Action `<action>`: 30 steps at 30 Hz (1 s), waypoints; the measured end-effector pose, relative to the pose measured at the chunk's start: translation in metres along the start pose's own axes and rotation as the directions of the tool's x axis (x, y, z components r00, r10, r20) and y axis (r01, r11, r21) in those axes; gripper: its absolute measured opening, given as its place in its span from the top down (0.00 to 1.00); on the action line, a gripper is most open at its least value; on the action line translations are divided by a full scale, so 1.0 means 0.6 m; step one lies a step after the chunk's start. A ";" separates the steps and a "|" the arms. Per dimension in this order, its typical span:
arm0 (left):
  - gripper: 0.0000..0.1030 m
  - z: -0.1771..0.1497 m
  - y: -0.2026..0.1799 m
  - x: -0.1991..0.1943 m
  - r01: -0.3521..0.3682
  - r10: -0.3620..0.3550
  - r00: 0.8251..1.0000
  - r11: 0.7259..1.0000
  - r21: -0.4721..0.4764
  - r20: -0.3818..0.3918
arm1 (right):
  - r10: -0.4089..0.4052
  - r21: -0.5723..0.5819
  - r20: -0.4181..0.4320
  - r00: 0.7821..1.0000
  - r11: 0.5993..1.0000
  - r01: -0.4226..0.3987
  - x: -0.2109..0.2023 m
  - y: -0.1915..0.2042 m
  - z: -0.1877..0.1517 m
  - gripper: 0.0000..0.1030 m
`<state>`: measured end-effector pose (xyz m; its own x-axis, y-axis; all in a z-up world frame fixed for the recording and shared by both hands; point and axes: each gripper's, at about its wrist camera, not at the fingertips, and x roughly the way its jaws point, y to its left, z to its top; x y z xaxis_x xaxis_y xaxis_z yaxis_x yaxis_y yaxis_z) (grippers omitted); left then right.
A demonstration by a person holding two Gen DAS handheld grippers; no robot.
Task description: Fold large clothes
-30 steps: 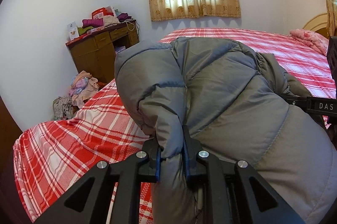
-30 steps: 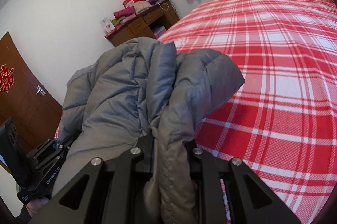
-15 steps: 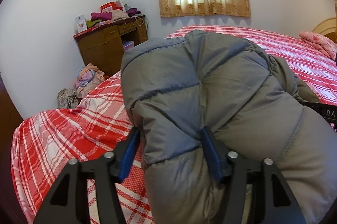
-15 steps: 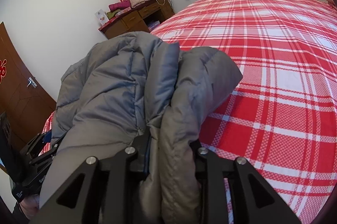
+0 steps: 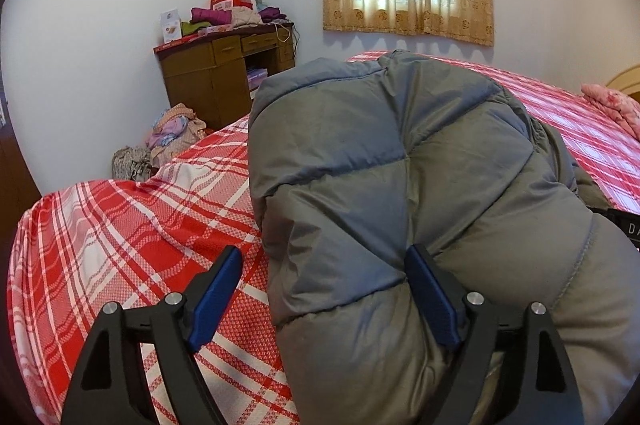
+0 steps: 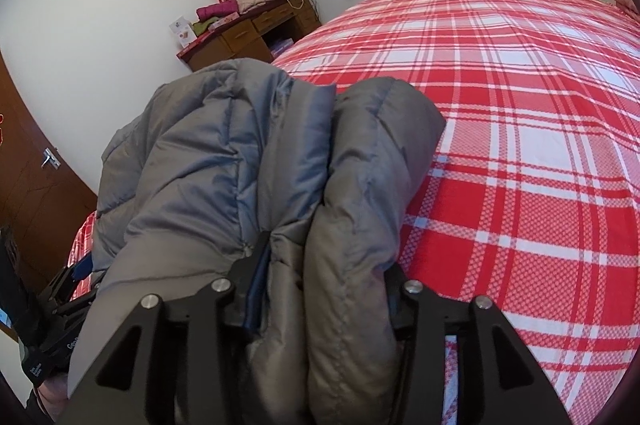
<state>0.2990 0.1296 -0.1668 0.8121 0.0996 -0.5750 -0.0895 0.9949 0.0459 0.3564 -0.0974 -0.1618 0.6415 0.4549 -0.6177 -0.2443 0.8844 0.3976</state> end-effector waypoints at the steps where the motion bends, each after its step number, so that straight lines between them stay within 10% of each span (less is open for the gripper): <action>1: 0.18 0.000 0.000 0.000 0.000 0.000 1.000 1.000 -0.002 -0.001 | -0.006 -0.002 -0.002 1.000 1.000 0.006 0.001 0.001 0.000 0.52; 11: 0.17 0.013 0.000 -0.007 -0.017 0.017 0.999 1.000 0.011 -0.037 | -0.078 -0.019 -0.017 0.997 0.997 0.077 -0.007 0.011 0.009 0.40; 30: 0.16 0.048 0.058 -0.381 -0.037 0.050 0.968 0.998 -0.056 0.245 | -0.144 -0.181 0.336 0.931 0.960 0.215 -0.353 0.220 -0.034 0.15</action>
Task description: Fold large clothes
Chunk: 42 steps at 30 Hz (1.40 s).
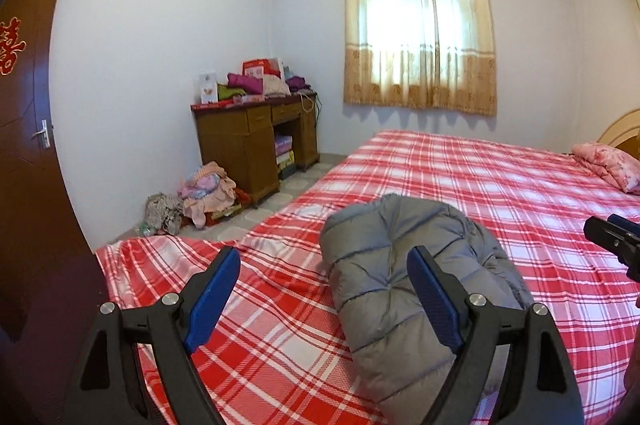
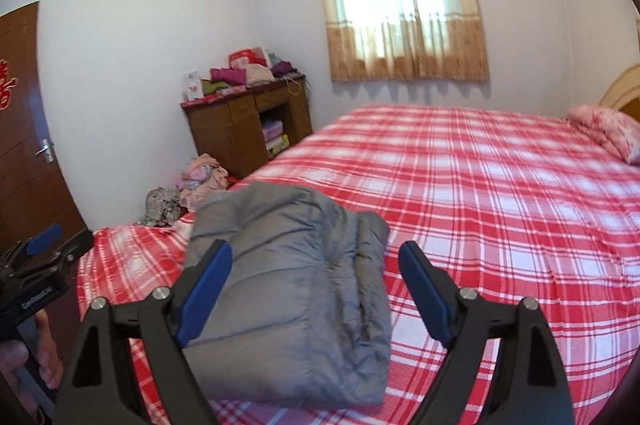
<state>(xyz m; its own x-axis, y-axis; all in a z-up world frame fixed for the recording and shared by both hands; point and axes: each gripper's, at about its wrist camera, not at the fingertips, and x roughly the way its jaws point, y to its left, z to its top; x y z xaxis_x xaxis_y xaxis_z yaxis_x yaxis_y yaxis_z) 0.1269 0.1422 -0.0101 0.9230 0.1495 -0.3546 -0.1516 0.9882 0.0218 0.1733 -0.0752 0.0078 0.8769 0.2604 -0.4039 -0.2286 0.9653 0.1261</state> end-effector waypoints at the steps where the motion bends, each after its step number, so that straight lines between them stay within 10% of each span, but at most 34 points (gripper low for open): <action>1: 0.16 0.004 0.000 -0.007 0.004 -0.004 1.000 1.000 -0.003 0.006 | -0.001 -0.014 0.006 1.000 1.000 0.001 -0.006 0.007 0.002 0.15; 42: 0.16 0.012 0.003 -0.025 0.011 -0.011 1.000 1.000 0.004 0.021 | 0.037 -0.014 0.025 0.999 0.999 -0.036 -0.031 0.015 -0.024 0.14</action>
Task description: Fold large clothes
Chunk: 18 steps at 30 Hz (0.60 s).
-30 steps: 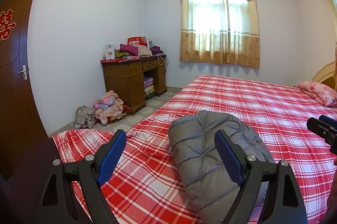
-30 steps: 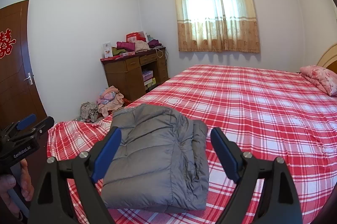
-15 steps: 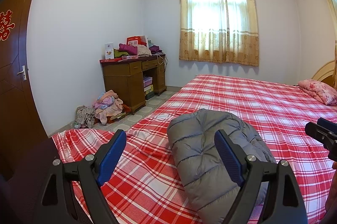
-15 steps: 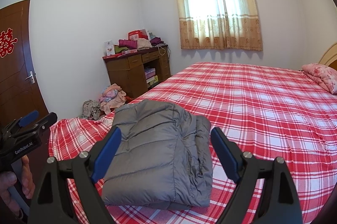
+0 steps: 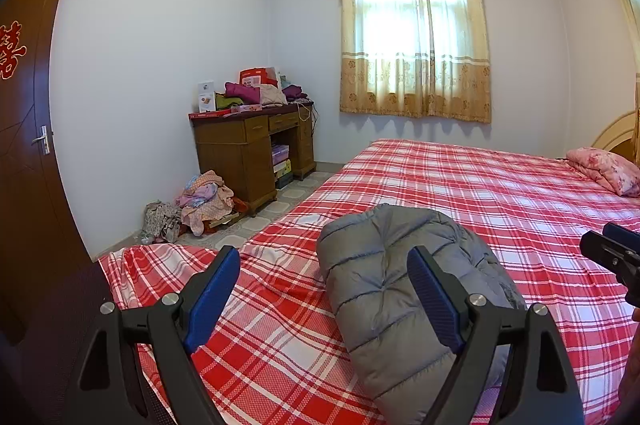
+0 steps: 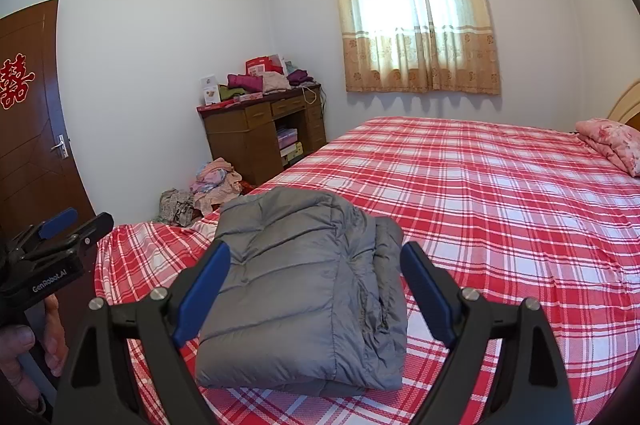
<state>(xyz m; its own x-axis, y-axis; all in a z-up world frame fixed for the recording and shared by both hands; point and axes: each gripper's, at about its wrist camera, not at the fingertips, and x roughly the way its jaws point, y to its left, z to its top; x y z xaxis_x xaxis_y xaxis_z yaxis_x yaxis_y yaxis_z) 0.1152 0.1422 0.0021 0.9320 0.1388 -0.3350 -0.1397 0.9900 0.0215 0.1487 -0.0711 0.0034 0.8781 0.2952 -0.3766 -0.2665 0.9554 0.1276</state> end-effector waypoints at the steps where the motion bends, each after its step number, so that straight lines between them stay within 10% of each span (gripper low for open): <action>1: 0.16 0.000 0.000 0.000 0.000 0.000 1.000 1.000 0.000 0.000 | 0.000 0.000 0.000 1.000 1.000 0.000 0.000 0.000 -0.001 0.13; 18: 0.16 -0.004 -0.005 0.002 0.006 -0.006 1.000 1.000 0.009 0.003 | 0.003 0.003 0.009 1.000 1.000 -0.003 -0.003 0.003 0.001 0.13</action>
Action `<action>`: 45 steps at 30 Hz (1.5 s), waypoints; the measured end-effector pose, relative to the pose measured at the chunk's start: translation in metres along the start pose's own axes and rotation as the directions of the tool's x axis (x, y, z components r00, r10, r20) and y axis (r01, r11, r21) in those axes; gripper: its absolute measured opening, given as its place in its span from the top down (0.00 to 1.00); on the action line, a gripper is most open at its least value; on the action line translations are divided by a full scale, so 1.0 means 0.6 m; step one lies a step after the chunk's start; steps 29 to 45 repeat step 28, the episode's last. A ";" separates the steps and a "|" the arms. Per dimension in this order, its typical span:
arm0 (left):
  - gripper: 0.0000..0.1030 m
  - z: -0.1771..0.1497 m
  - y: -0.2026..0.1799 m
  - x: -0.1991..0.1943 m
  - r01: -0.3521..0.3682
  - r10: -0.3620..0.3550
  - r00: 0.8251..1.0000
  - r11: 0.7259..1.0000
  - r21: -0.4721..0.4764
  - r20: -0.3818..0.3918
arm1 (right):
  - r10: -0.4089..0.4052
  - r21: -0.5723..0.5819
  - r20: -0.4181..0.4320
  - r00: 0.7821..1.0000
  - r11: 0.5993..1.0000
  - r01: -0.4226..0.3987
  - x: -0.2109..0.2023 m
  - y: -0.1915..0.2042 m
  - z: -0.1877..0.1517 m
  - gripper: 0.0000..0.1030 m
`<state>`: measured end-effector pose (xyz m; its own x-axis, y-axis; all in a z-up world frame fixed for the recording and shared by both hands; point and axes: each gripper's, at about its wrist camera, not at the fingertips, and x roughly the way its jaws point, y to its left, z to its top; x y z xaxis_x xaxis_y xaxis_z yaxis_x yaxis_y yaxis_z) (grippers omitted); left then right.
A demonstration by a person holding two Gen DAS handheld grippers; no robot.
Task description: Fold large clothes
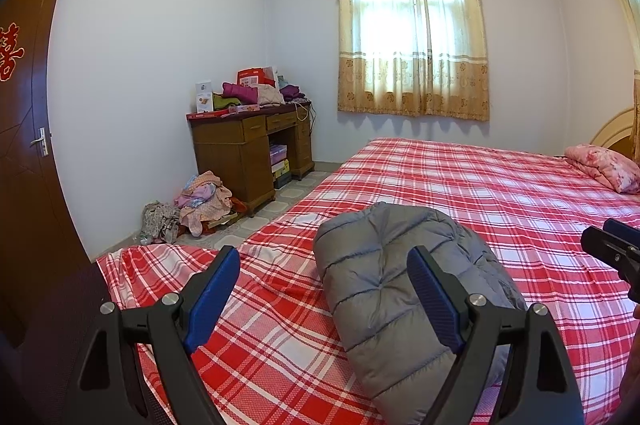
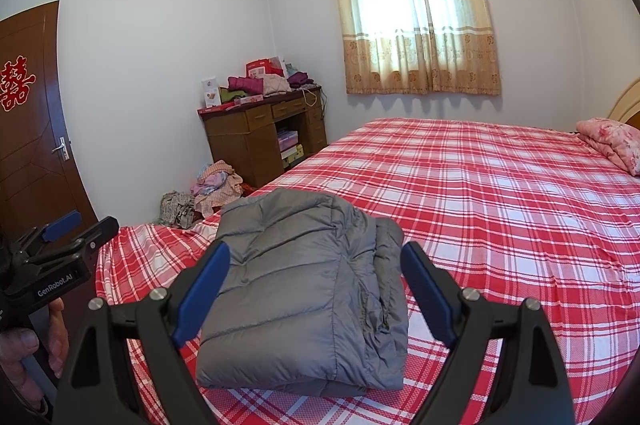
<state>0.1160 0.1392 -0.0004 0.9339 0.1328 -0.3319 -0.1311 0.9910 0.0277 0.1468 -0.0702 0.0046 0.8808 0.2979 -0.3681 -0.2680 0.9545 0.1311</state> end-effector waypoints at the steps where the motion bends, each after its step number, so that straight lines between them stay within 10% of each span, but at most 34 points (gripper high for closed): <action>1: 0.16 0.000 0.000 -0.001 0.003 -0.003 1.000 1.000 0.002 0.002 | 0.000 0.000 0.002 1.000 1.000 0.000 -0.001 -0.001 0.001 0.13; 45: 0.16 -0.003 -0.030 -0.010 -0.006 0.003 0.999 0.998 0.065 0.051 | 0.014 -0.012 0.006 1.000 1.000 -0.014 -0.004 0.007 0.001 0.13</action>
